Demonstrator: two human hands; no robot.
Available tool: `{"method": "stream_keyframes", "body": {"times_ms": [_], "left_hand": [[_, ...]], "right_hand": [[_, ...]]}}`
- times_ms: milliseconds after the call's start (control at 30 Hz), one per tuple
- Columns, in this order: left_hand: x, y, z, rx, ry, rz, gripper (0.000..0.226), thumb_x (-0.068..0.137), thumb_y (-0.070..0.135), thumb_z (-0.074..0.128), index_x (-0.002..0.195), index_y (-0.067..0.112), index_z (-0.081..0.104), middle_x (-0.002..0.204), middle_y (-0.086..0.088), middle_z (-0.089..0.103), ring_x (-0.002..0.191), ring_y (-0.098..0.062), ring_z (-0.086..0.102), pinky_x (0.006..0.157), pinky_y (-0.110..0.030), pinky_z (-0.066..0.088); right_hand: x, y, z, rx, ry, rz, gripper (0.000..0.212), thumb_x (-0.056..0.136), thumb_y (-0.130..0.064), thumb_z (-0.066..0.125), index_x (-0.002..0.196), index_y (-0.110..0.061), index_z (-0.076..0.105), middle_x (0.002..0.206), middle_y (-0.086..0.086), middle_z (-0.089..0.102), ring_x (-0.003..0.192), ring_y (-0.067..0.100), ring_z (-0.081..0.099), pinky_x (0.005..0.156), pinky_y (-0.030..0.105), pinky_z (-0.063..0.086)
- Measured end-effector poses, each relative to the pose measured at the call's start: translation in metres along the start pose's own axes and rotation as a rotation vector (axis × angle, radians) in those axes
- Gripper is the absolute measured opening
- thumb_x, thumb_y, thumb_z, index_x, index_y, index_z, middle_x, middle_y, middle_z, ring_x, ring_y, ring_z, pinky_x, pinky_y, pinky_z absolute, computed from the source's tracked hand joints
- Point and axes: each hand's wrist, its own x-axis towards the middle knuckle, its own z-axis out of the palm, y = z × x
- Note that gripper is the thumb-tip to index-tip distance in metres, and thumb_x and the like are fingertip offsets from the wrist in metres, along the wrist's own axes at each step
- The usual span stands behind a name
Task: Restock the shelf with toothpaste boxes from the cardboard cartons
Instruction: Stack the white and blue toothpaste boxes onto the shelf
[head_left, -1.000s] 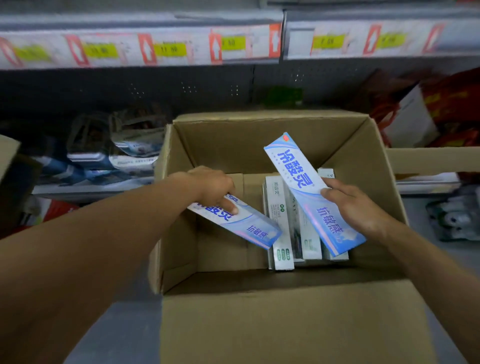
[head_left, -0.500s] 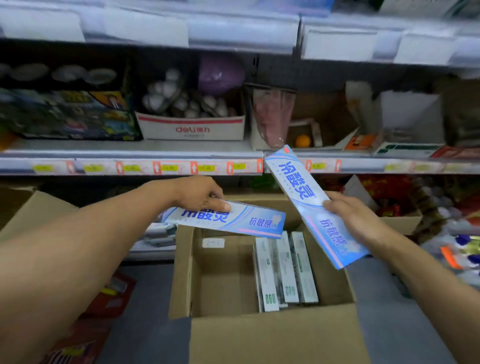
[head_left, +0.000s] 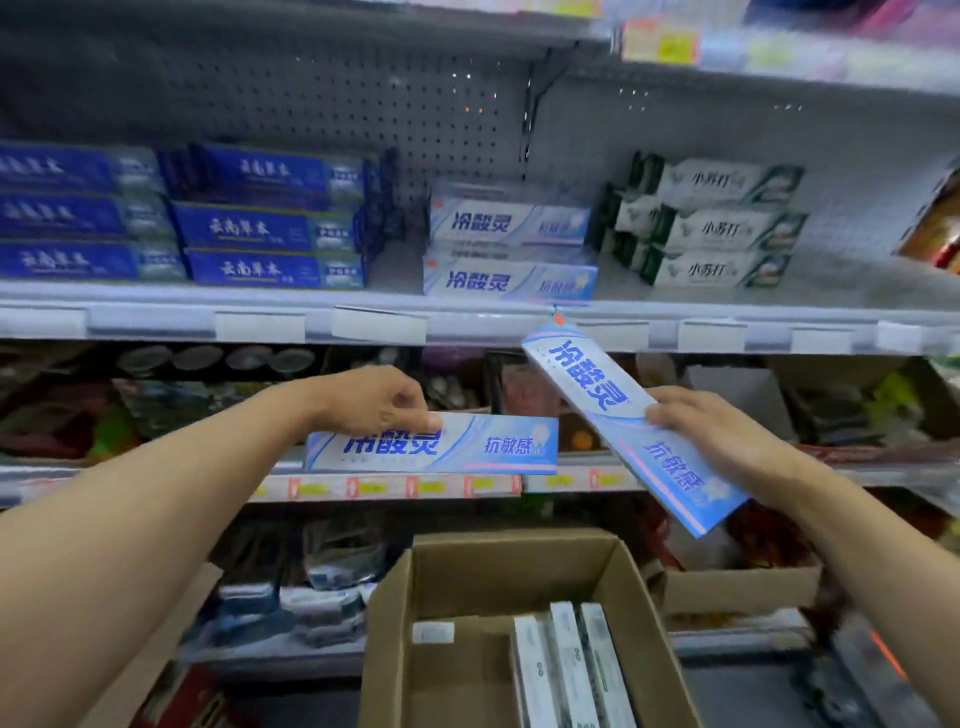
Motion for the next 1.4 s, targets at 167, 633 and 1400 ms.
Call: {"method": "stream_keyframes", "body": {"times_ms": [167,633,1400], "left_hand": [[-0.005,0.012,-0.040,0.042,0.068,-0.006,0.029,0.086,0.047,0.059,0.092,0.020,0.067,0.074,0.014,0.062,0.063,0.002,0.052,0.058,-0.013,0.038],[0.017,0.011,-0.118,0.008,0.284,-0.071,0.044,0.069,0.068,0.051,0.087,0.031,0.066,0.078,0.009,0.066,0.070,-0.006,0.059,0.066,-0.024,0.044],[0.065,0.004,-0.174,-0.021,0.422,-0.005,0.081,0.044,0.097,0.042,0.085,0.033,0.068,0.082,0.009,0.071,0.077,-0.009,0.065,0.074,-0.031,0.051]], "right_hand": [[0.019,-0.034,-0.021,-0.072,0.040,-0.109,0.027,0.091,-0.006,0.050,0.086,-0.027,0.066,0.098,0.002,0.068,0.084,0.016,0.060,0.083,0.034,0.045],[0.179,-0.114,-0.065,-0.589,-0.146,-0.478,0.028,0.097,-0.016,0.047,0.124,-0.012,0.053,0.124,0.004,0.058,0.112,0.020,0.054,0.094,0.029,0.038],[0.243,-0.126,-0.056,-0.734,-0.020,-0.542,0.076,0.084,-0.035,0.060,0.148,-0.027,0.020,0.154,0.002,0.020,0.141,0.026,0.022,0.113,0.040,0.026]]}}
